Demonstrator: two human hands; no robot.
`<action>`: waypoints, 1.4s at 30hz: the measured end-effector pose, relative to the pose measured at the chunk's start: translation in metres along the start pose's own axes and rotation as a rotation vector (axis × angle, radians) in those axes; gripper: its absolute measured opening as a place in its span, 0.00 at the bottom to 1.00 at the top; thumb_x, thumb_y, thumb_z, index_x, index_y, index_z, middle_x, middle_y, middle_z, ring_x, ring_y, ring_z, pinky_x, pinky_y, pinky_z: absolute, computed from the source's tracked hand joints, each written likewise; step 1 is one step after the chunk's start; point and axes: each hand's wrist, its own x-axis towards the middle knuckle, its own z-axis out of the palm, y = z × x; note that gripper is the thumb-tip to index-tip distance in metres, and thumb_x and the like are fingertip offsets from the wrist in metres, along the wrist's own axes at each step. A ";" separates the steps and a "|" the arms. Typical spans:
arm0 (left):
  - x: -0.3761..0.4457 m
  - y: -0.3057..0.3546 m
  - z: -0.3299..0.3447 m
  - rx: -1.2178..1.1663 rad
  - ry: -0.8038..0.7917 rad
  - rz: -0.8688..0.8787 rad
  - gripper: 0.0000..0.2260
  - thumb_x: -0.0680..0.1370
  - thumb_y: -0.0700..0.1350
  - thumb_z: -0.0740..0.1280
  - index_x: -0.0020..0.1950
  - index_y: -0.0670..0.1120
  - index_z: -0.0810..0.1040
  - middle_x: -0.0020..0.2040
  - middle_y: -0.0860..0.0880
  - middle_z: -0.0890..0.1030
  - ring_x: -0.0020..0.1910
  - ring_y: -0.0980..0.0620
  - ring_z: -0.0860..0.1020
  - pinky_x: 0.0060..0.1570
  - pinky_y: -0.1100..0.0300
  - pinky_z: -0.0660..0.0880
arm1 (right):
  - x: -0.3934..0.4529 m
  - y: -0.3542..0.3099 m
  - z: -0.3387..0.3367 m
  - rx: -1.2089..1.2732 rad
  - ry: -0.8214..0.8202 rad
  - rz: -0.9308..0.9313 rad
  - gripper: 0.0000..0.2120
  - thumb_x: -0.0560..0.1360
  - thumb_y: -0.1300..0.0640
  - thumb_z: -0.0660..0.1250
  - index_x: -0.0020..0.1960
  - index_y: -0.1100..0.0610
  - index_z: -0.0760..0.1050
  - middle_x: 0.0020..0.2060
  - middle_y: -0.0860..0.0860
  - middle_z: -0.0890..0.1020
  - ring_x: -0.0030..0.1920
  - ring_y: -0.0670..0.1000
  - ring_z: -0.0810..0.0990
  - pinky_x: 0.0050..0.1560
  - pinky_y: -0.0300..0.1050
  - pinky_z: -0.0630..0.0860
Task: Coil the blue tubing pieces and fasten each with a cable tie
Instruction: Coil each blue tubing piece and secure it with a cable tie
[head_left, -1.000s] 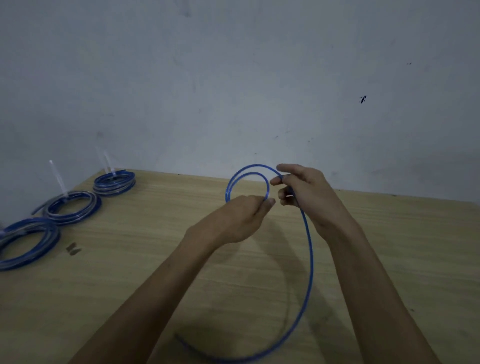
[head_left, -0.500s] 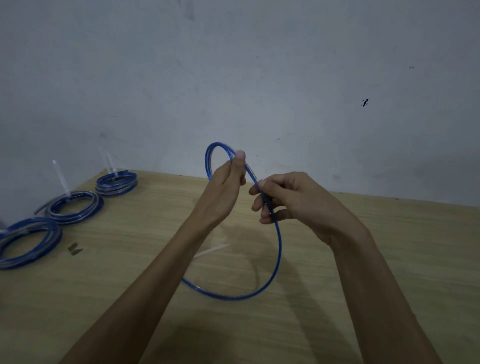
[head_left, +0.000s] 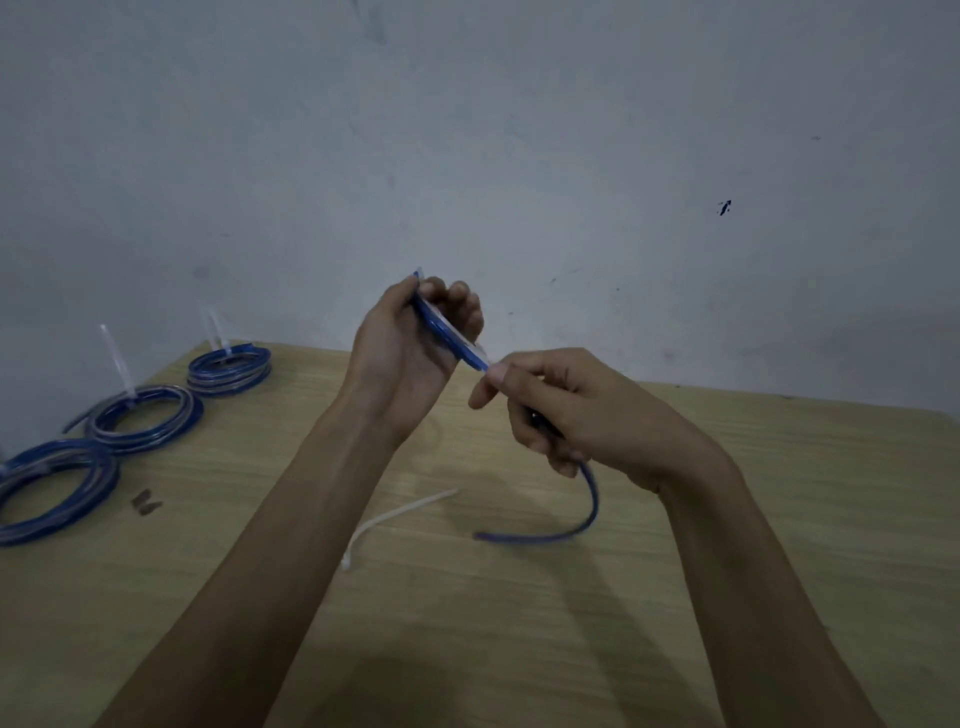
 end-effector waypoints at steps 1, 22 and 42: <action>0.000 0.002 -0.001 -0.088 0.002 -0.007 0.14 0.84 0.44 0.55 0.39 0.45 0.69 0.37 0.50 0.77 0.39 0.53 0.80 0.45 0.61 0.79 | -0.002 -0.003 -0.002 0.000 0.012 -0.014 0.16 0.85 0.51 0.58 0.53 0.60 0.80 0.28 0.52 0.69 0.25 0.44 0.66 0.26 0.40 0.68; -0.007 0.001 0.004 0.245 -0.168 -0.309 0.15 0.82 0.48 0.54 0.34 0.50 0.64 0.28 0.53 0.52 0.23 0.55 0.49 0.23 0.62 0.51 | 0.031 0.066 0.000 -0.758 0.307 0.253 0.09 0.79 0.48 0.65 0.55 0.46 0.82 0.51 0.49 0.84 0.53 0.53 0.81 0.51 0.49 0.77; -0.007 -0.009 0.001 0.262 -0.204 -0.543 0.15 0.81 0.48 0.55 0.34 0.50 0.62 0.27 0.54 0.53 0.22 0.56 0.48 0.25 0.62 0.49 | 0.034 0.060 -0.013 0.011 0.731 -0.060 0.18 0.80 0.62 0.66 0.69 0.54 0.74 0.46 0.49 0.86 0.41 0.46 0.86 0.52 0.55 0.82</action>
